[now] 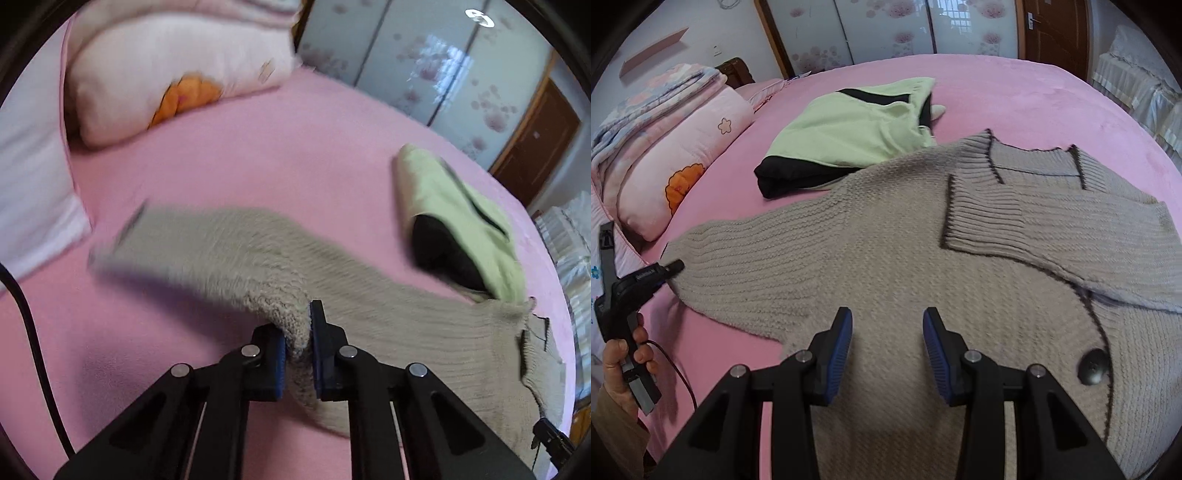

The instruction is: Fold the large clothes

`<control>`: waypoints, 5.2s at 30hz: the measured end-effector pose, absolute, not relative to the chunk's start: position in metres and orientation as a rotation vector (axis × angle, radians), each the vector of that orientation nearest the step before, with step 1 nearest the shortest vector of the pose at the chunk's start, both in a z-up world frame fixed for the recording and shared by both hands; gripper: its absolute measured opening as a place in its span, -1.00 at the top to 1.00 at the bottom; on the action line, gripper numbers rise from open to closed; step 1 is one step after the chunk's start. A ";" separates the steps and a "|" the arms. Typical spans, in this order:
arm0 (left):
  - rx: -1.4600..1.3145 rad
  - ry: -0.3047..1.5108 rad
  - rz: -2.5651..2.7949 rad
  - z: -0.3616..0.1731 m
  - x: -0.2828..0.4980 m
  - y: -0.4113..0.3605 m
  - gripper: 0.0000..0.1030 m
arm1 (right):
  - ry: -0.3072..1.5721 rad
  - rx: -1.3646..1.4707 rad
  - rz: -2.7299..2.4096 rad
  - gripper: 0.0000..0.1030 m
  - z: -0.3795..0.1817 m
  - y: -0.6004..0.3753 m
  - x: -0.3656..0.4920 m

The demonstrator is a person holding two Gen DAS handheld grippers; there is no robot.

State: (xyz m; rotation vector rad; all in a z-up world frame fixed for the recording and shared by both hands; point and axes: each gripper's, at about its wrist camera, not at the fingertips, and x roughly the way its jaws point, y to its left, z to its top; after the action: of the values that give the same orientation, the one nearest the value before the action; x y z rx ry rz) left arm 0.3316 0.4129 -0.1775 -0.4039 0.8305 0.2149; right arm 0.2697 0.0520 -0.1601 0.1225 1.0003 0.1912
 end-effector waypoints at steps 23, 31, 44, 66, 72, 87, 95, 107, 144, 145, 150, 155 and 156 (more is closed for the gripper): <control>-0.029 1.057 -0.340 -0.182 0.316 0.033 0.12 | 0.968 0.392 -0.016 0.22 -0.164 -0.170 0.206; -0.014 0.928 -0.122 -0.139 0.258 0.098 -0.16 | 0.917 0.275 0.190 0.22 -0.139 -0.109 0.229; -0.186 1.009 0.154 -0.185 0.245 0.213 -0.16 | 0.831 -0.133 0.440 -0.16 -0.125 0.057 0.280; -0.270 1.013 0.109 -0.199 0.254 0.205 -0.16 | 0.714 0.026 0.297 0.87 -0.064 -0.017 0.338; -0.240 1.029 0.052 -0.200 0.256 0.179 -0.16 | 0.768 0.099 0.049 0.70 -0.097 -0.155 0.326; -0.207 1.020 -0.166 -0.160 0.328 0.172 -0.17 | 1.008 0.380 0.062 0.13 -0.177 -0.287 0.316; -0.198 1.142 -0.131 -0.208 0.428 0.184 -0.17 | 1.082 0.330 0.085 0.13 -0.205 -0.256 0.392; -0.162 0.971 -0.080 -0.195 0.435 0.161 0.71 | 0.877 0.096 0.072 0.82 -0.175 -0.221 0.373; -0.090 0.963 -0.016 -0.226 0.391 0.115 -0.08 | 0.923 0.116 -0.108 0.51 -0.216 -0.235 0.348; -0.089 0.962 -0.024 -0.228 0.391 0.116 -0.08 | 0.930 0.160 -0.074 0.50 -0.216 -0.246 0.347; -0.050 0.960 -0.003 -0.227 0.393 0.108 -0.08 | 0.926 0.036 -0.113 0.45 -0.212 -0.230 0.341; -0.082 1.010 0.003 -0.215 0.396 0.108 -0.08 | 0.953 0.061 -0.131 0.45 -0.203 -0.234 0.341; -0.087 1.019 0.004 -0.211 0.394 0.109 -0.08 | 0.962 0.085 -0.123 0.45 -0.198 -0.236 0.339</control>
State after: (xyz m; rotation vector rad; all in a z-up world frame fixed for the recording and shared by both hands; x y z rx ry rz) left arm 0.3945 0.1085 -0.2111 -0.0870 1.0191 0.0045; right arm 0.3390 -0.2356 -0.1983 0.0849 0.9620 -0.1228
